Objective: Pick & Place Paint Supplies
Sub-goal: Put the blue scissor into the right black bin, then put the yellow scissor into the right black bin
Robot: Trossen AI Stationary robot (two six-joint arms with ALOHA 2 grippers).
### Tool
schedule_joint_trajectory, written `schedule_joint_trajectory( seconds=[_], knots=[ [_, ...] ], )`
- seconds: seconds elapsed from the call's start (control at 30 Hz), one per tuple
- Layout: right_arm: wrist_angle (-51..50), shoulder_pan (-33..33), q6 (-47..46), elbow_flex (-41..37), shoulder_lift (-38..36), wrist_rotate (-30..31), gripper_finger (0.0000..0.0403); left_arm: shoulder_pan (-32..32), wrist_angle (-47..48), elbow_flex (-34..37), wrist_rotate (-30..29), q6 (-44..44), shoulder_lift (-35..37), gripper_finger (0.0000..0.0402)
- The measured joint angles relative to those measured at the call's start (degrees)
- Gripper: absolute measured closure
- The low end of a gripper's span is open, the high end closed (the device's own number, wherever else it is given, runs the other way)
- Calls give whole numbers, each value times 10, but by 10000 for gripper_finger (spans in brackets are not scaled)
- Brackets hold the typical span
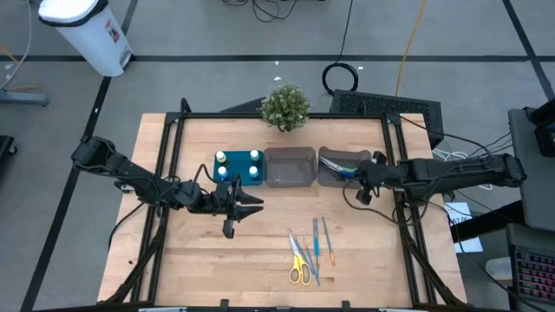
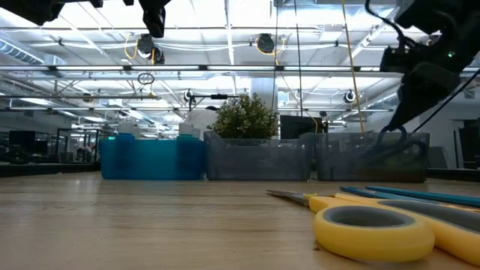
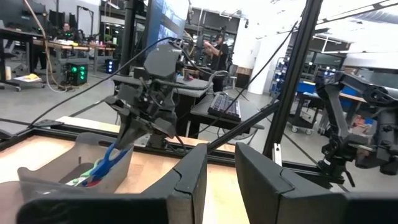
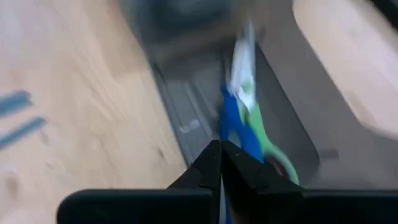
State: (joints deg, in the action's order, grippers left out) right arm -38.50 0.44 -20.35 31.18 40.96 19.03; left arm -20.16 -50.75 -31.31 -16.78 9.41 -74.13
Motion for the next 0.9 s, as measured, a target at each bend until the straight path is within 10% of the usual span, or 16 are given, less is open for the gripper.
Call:
schedule_joint_trajectory(
  seconds=[0.37,0.9],
  knots=[
    [-45,-48,-107,0,37,61,402,0,0,0,-2,0,0,309],
    [88,-99,-33,0,53,46,402,0,1,0,-2,0,0,309]
  ],
)
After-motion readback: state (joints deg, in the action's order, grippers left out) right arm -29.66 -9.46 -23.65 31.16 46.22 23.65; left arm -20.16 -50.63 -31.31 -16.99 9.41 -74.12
